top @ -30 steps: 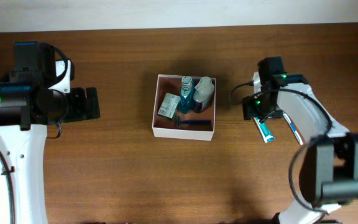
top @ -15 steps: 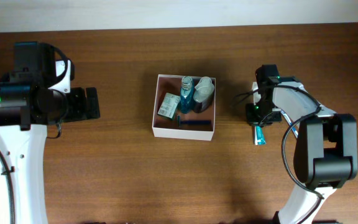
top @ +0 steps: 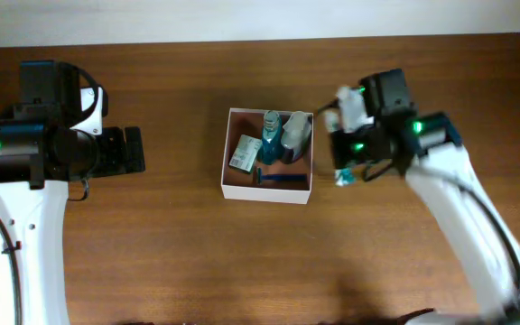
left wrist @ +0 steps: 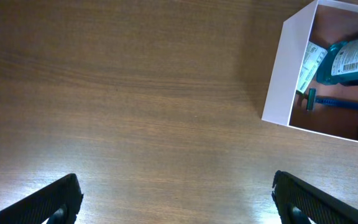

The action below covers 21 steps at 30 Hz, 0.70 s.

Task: Pack container
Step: 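Lower the toothpaste tube into the box and release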

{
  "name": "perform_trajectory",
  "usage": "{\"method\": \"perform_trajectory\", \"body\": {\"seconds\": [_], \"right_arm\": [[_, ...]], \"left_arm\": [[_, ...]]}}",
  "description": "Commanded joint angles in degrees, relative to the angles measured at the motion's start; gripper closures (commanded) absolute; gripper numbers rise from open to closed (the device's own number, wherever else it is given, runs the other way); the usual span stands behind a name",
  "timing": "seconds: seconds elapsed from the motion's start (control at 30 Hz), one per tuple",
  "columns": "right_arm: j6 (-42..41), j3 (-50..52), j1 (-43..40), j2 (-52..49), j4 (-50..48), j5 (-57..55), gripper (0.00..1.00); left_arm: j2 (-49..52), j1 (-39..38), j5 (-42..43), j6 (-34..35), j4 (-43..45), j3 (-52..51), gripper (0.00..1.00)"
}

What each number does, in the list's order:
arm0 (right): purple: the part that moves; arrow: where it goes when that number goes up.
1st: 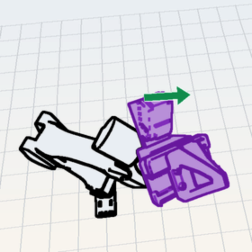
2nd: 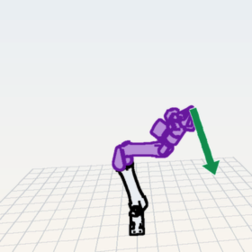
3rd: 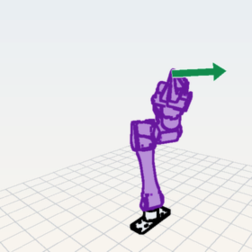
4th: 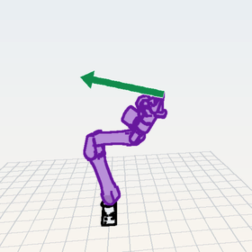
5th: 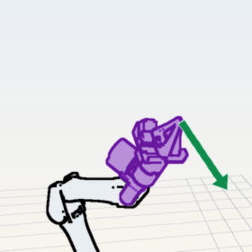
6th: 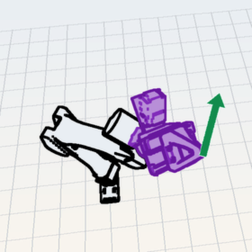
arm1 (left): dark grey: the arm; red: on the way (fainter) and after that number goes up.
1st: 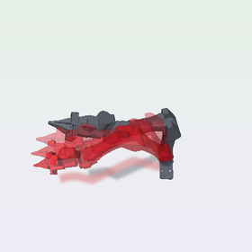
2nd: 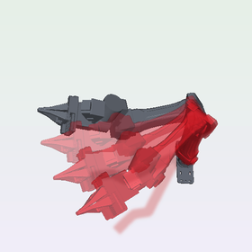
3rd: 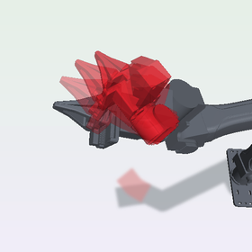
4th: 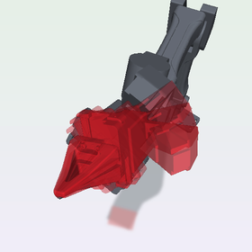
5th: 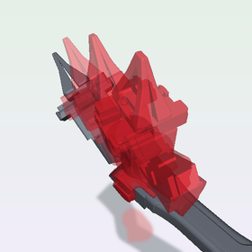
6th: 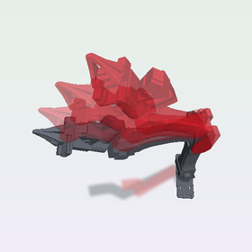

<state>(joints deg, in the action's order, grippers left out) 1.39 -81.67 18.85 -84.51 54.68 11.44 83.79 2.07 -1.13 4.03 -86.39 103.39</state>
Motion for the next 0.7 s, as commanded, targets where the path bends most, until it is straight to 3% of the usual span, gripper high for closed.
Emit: {"method": "perform_trajectory", "body": {"seconds": [0.0, 0.17, 0.43, 0.47, 0.53, 0.6, 0.67], "right_arm": [[11.32, -0.04, 10.54, 2.73, -1.36, 1.11, 0.96], [19.06, 0.11, 19.45, -1.36, -4.7, -10.29, 0.96], [25.59, 0.04, 18.93, -15.61, -10.38, -21.66, 0.96], [25.62, -0.11, 18.93, -16.61, -10.64, -23.19, 0.86], [25.62, -0.42, 19.04, -17.25, -10.64, -24.02, 0.8], [24.61, -1.22, 19.45, -16.48, -9.79, -23.91, 0.58], [21.05, -2.97, 19.76, -14.91, -7.69, -23.69, 0.55]], "left_arm": [[-0.76, 0.24, -0.37, -0.46, -0.02, 0.59, 0.01], [-0.76, 0.24, -0.37, -0.46, -0.02, 0.59, 0.01], [-0.76, 0.24, -0.37, -0.46, -0.02, 0.59, 0.01], [-0.76, 0.24, -0.37, -0.46, -0.02, 0.59, 0.01], [-0.76, 0.24, -0.37, -0.46, -0.02, 0.59, 0.01], [-0.76, 0.24, -0.37, -0.46, -0.02, 0.59, 0.01], [-0.76, 0.24, -0.37, -0.46, -0.02, 0.59, 0.0]]}}
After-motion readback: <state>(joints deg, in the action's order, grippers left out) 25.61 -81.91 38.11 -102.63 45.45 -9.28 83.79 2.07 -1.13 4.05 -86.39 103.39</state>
